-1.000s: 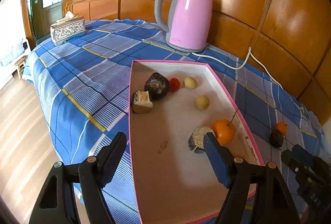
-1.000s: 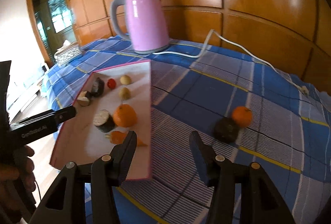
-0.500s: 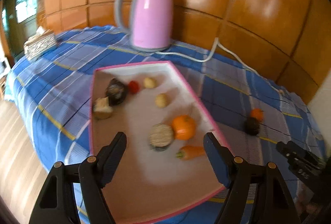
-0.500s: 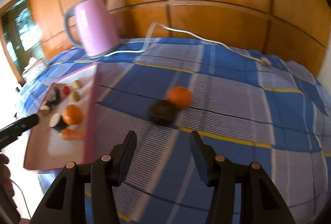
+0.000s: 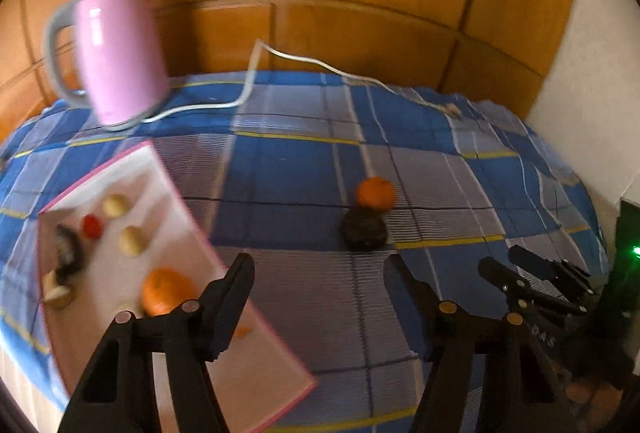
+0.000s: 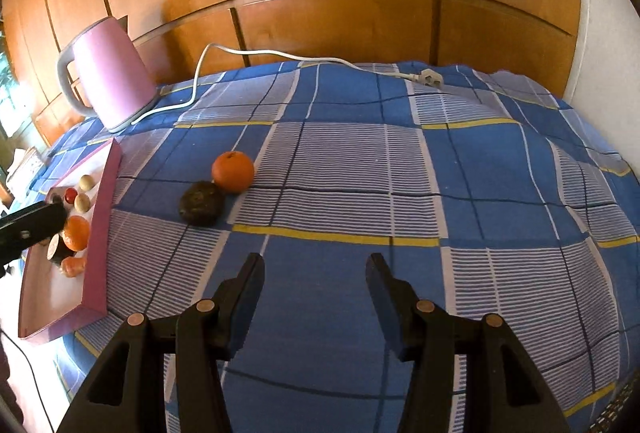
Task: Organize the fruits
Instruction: 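Reach the left gripper to the dark round root and grasp it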
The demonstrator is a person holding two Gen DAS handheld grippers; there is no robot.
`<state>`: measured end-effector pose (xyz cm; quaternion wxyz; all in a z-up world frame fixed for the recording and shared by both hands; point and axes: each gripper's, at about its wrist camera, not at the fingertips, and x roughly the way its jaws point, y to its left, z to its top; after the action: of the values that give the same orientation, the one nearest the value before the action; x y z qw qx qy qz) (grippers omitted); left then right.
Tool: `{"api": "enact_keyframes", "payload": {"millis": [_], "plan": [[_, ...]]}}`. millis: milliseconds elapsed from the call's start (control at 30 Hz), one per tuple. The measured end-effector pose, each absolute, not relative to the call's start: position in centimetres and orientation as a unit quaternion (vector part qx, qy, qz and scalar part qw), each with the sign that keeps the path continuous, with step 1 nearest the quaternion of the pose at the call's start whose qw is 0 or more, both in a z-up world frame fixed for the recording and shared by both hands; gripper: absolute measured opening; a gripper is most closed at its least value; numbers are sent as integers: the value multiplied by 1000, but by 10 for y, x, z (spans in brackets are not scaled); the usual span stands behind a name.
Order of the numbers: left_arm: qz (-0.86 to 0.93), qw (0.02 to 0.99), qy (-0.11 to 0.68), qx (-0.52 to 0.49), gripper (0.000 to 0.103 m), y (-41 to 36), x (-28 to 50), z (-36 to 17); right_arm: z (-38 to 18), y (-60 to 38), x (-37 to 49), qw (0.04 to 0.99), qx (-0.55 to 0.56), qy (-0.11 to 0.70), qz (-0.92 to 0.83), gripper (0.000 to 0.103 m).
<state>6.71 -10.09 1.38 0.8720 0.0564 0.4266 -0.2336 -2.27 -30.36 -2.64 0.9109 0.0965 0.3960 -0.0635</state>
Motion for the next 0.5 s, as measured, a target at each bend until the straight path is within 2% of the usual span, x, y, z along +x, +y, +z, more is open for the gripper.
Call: {"api": "enact_keyframes", "payload": {"millis": [500], "plan": [[-237, 833, 487, 114, 68, -171, 117, -39, -33, -322, -25, 907, 119, 398, -65, 54]]}}
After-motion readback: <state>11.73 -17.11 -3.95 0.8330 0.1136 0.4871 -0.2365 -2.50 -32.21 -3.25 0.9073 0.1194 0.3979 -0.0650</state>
